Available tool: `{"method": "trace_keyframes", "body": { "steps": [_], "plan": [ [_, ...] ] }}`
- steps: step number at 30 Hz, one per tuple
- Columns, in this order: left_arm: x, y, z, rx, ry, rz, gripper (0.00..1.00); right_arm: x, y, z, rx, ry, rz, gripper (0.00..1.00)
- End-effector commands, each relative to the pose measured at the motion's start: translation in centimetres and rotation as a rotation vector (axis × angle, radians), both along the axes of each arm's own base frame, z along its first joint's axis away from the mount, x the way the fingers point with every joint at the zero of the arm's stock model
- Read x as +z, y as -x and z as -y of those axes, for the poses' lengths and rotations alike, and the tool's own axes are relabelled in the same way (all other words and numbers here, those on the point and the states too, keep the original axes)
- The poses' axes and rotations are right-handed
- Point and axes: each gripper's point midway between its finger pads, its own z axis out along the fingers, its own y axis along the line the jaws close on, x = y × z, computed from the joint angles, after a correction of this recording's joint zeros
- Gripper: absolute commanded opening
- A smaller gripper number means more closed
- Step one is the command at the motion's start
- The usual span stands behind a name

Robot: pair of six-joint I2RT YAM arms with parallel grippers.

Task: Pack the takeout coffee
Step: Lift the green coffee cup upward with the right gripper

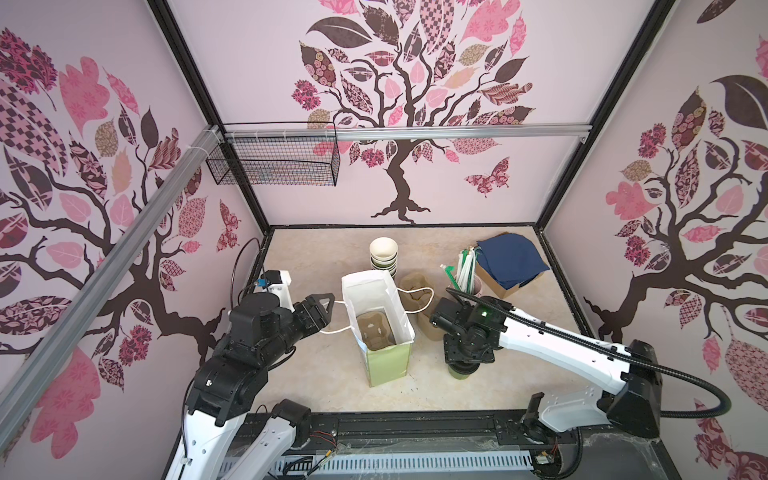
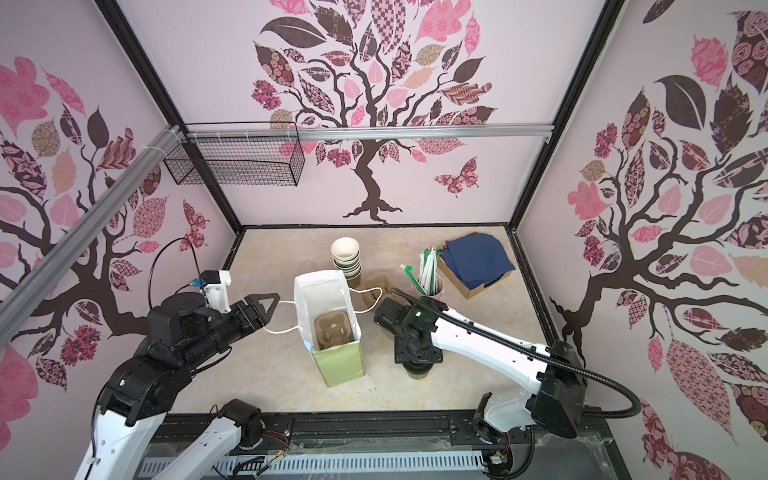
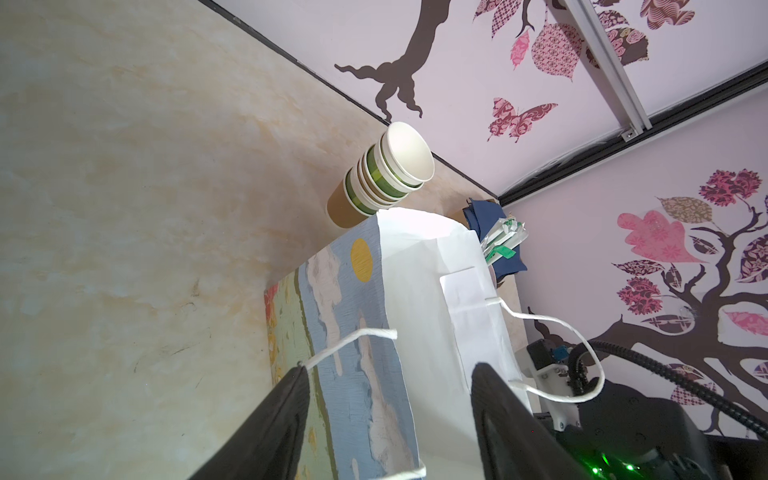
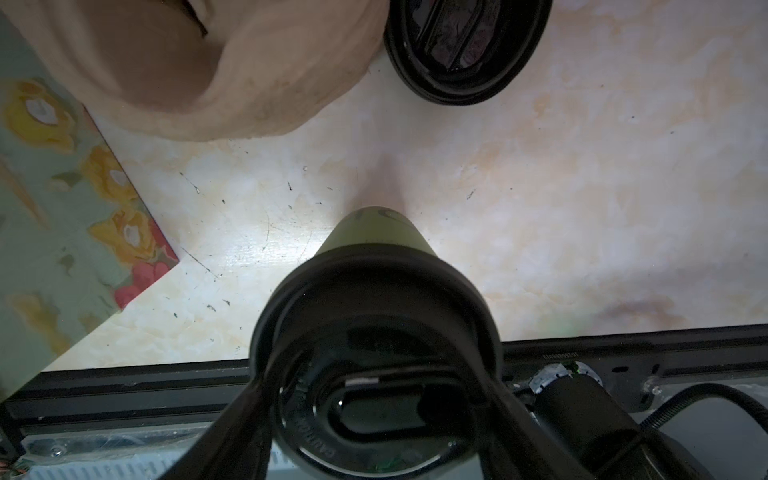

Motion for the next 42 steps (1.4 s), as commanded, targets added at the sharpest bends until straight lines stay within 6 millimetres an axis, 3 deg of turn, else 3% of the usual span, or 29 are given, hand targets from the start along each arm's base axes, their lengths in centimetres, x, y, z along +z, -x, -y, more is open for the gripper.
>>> {"method": "trace_keyframes", "body": {
  "steps": [1, 9, 19, 32, 37, 42],
  "plan": [
    [1.9, 0.3, 0.7, -0.059, 0.001, 0.051, 0.65, 3.1, -0.1, 1.9, -0.061, 0.0, 0.061, 0.71],
    [1.9, 0.2, 2.2, -0.138, 0.011, 0.033, 0.65, 8.5, -1.5, 3.3, -0.128, -0.018, 0.18, 0.71],
    [0.7, -0.1, 3.8, -0.236, -0.006, -0.038, 0.64, 15.1, -4.3, 3.3, -0.162, -0.141, 0.349, 0.68],
    [-1.9, -1.2, 3.3, -0.201, -0.096, -0.207, 0.47, 24.0, -7.9, 2.8, -0.106, -0.188, 0.607, 0.67],
    [-2.6, -1.5, 3.7, -0.217, -0.093, -0.237, 0.45, 26.1, -8.4, 2.3, -0.07, -0.214, 0.654, 0.67],
    [-3.2, -1.9, 4.3, -0.231, -0.079, -0.262, 0.34, 27.1, -9.0, 0.7, -0.013, -0.25, 0.665, 0.67]
  ]
}}
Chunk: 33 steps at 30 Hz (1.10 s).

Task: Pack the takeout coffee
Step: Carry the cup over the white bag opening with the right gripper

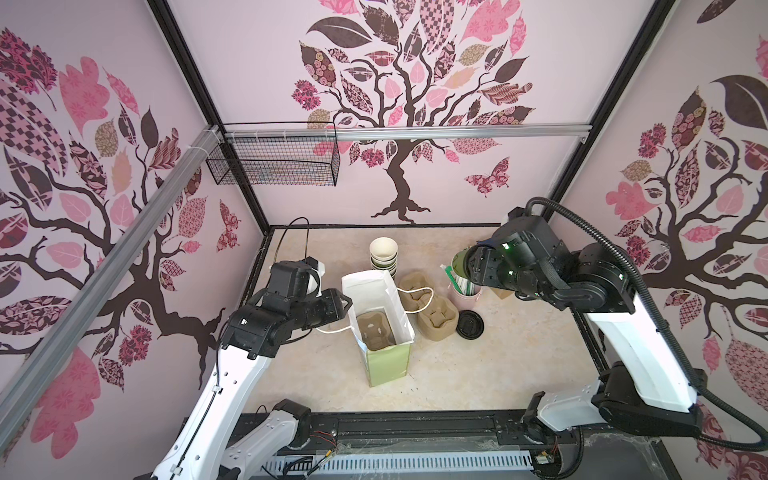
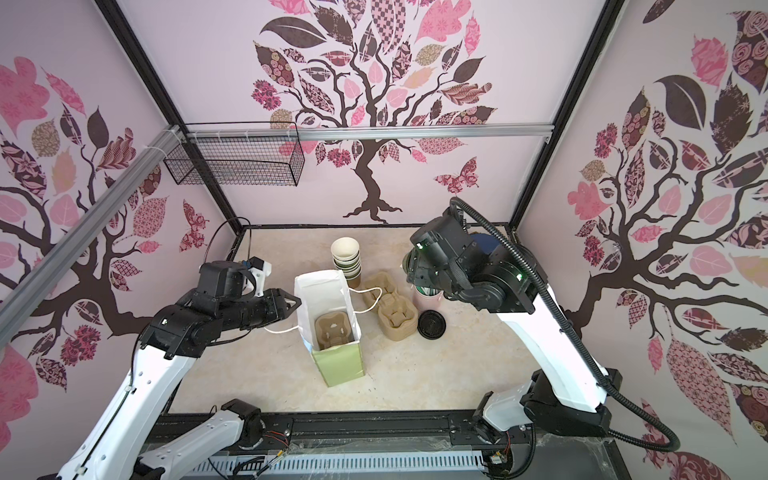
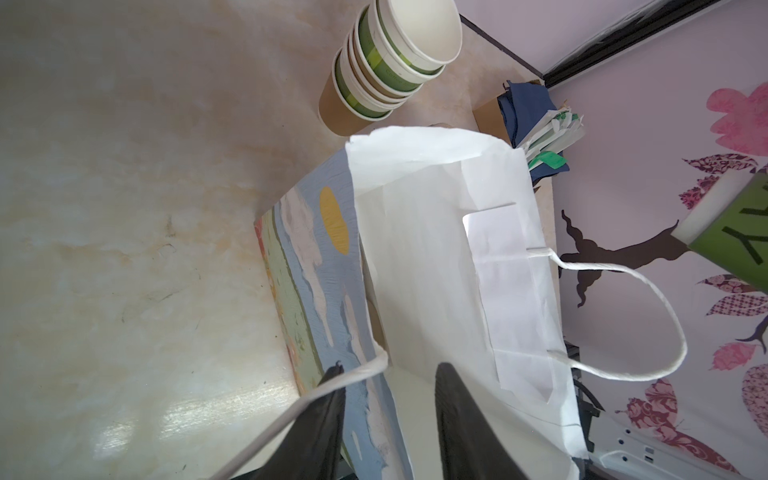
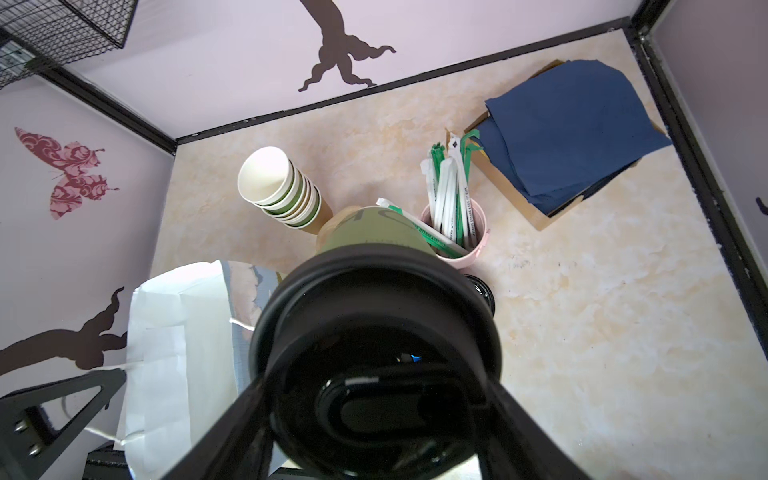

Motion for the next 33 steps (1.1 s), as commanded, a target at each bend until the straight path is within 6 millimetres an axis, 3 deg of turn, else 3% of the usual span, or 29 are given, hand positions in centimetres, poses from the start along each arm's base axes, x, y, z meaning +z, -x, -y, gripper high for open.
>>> {"method": "trace_keyframes", "body": {
  "steps": [1, 6, 11, 22, 33],
  "plan": [
    [1.0, -0.1, 0.4, -0.018, 0.021, 0.028, 0.32, 1.2, -0.5, -0.7, 0.051, 0.01, 0.035, 0.67],
    [0.3, -0.2, 0.8, -0.021, 0.039, 0.006, 0.23, 2.2, -0.8, -3.2, 0.137, -0.051, 0.048, 0.66],
    [0.1, -0.2, 1.0, -0.014, 0.064, -0.005, 0.17, 2.0, -0.9, -5.3, 0.207, -0.075, 0.015, 0.65],
    [-0.4, -0.1, 1.2, -0.008, 0.08, -0.016, 0.13, 1.1, -0.6, -9.1, 0.322, -0.153, -0.061, 0.58],
    [-0.4, -0.2, 1.4, -0.014, 0.095, -0.016, 0.08, 1.7, 0.4, -11.8, 0.408, -0.21, -0.075, 0.57]
  ]
}}
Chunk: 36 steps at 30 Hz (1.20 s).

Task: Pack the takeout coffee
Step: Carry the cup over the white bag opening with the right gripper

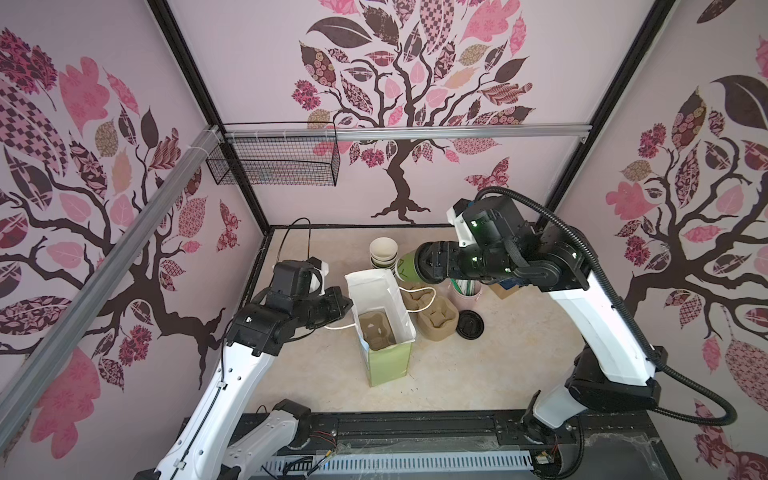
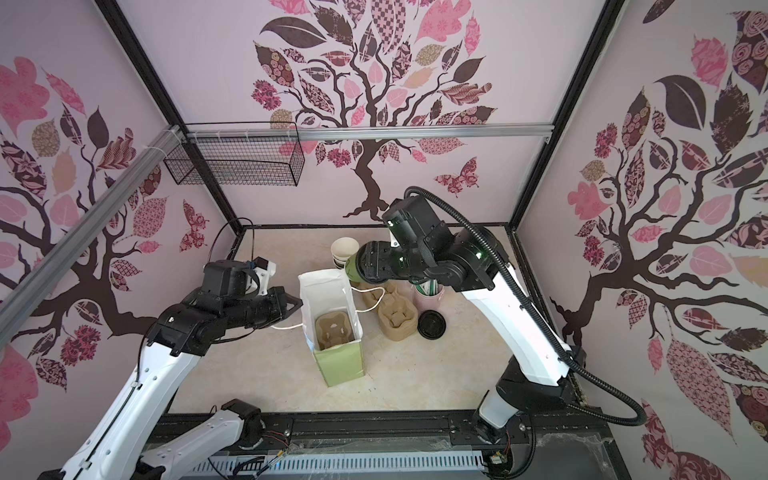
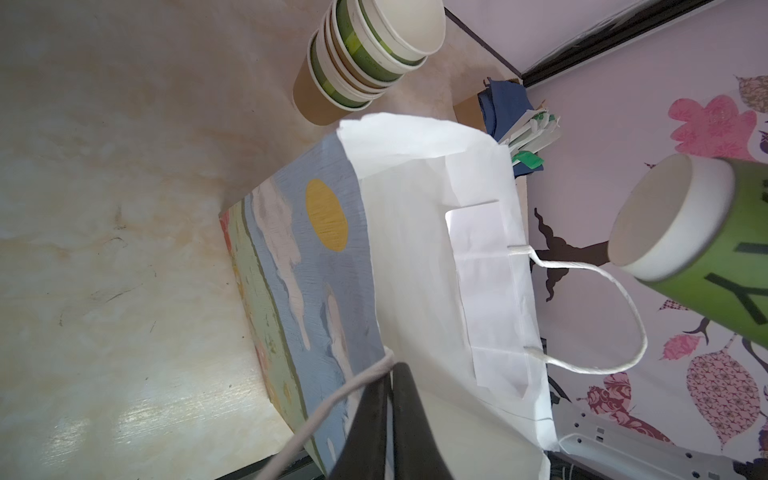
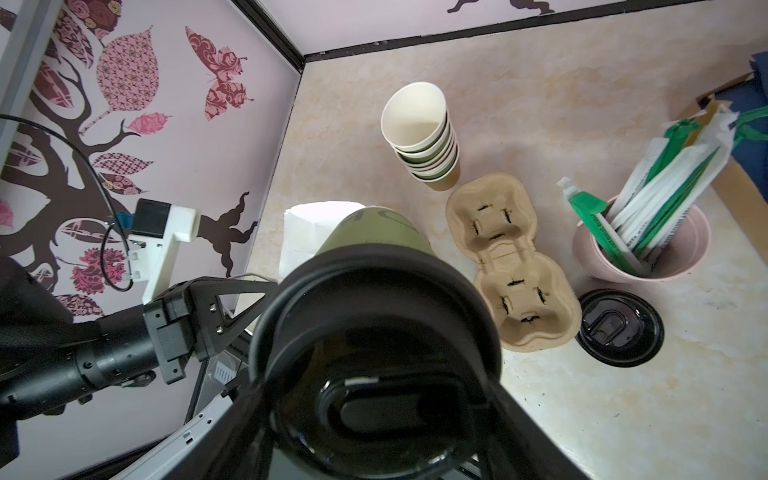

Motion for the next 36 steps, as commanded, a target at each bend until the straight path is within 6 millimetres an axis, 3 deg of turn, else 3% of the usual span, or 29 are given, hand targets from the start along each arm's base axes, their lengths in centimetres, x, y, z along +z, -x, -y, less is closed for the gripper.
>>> {"method": "trace_keyframes", "body": {
  "steps": [1, 10, 20, 36],
  "plan": [
    [-0.4, 0.1, 0.2, -0.01, 0.012, 0.005, 0.07, 1.0, 0.6, -1.6, 0.047, -0.037, 0.009, 0.57],
    [-0.2, 0.3, 0.3, -0.011, 0.028, 0.012, 0.01, -1.1, 2.9, -5.7, 0.123, -0.015, -0.058, 0.56],
    [-0.3, 0.6, 0.4, 0.003, 0.056, 0.011, 0.0, -4.9, 4.5, -6.5, 0.125, 0.109, -0.162, 0.56],
    [-0.2, 1.5, -0.2, 0.141, 0.205, 0.004, 0.0, -10.8, 7.1, -9.4, 0.193, 0.243, -0.319, 0.56]
  ]
}}
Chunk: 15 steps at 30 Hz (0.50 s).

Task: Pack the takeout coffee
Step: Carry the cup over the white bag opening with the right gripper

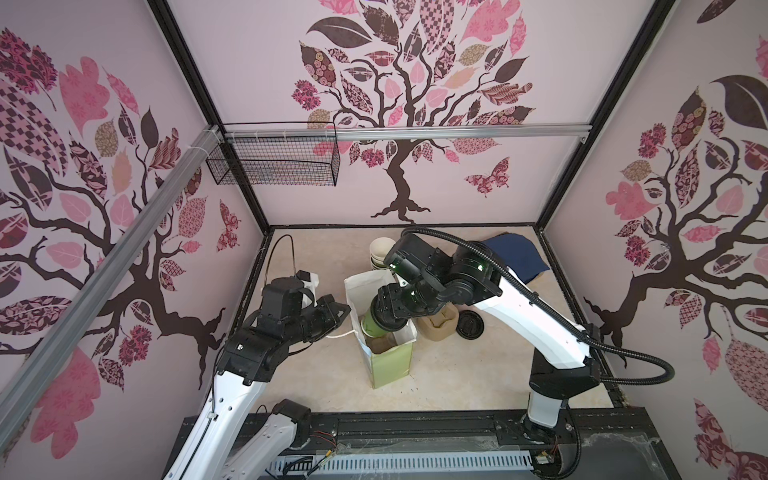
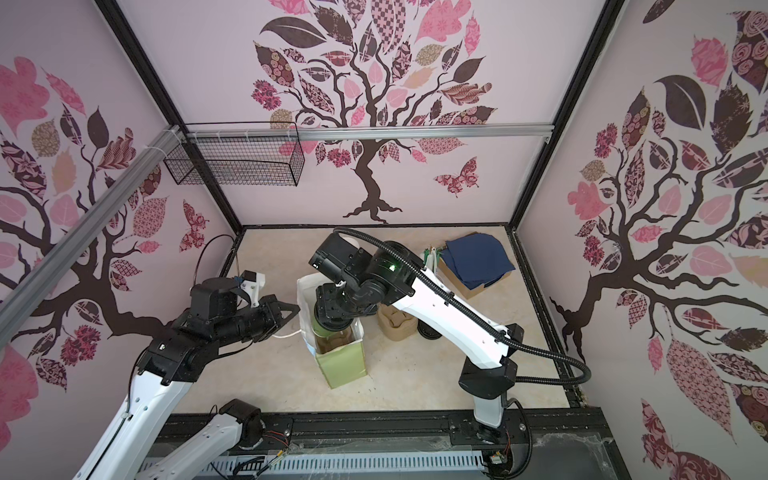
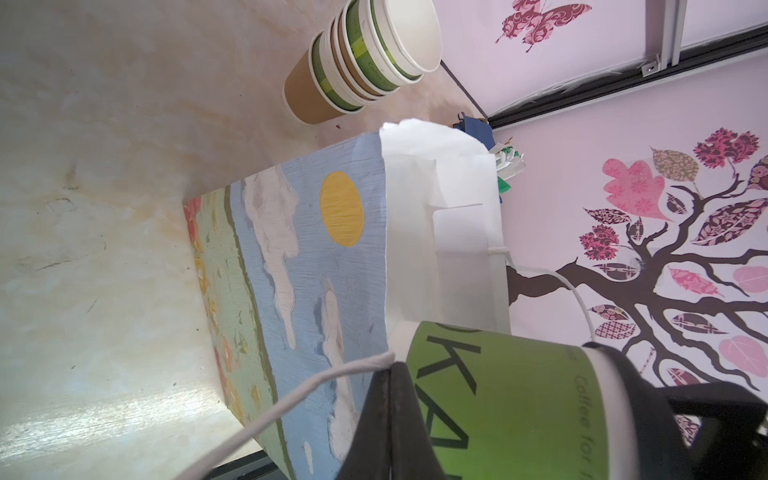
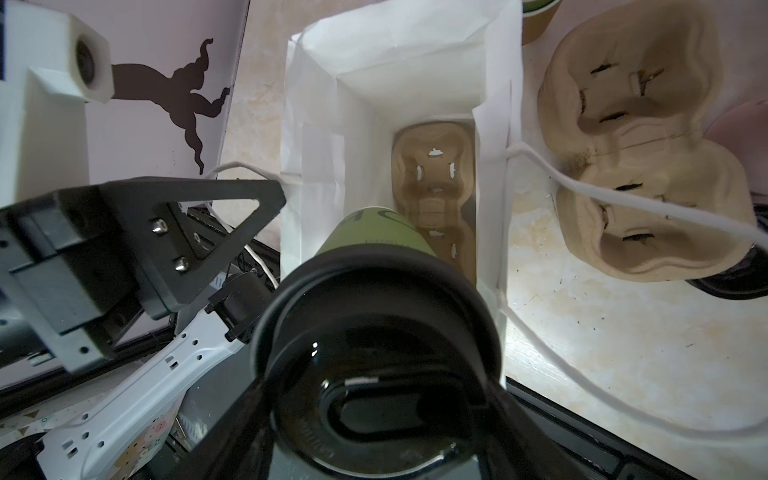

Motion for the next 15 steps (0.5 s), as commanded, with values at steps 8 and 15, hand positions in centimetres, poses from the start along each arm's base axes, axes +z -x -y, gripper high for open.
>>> {"method": "trace_keyframes", "body": {
  "steps": [8, 15],
  "plan": [
    [-0.1, 0.2, 1.1, -0.01, 0.045, 0.003, 0.0, -4.4, 1.4, -0.8, 0.03, 0.138, -0.059, 0.57],
    [-0.5, 0.8, 1.3, -0.014, 0.046, 0.002, 0.0, -6.4, 1.1, -0.8, 0.016, 0.198, -0.066, 0.57]
  ]
}}
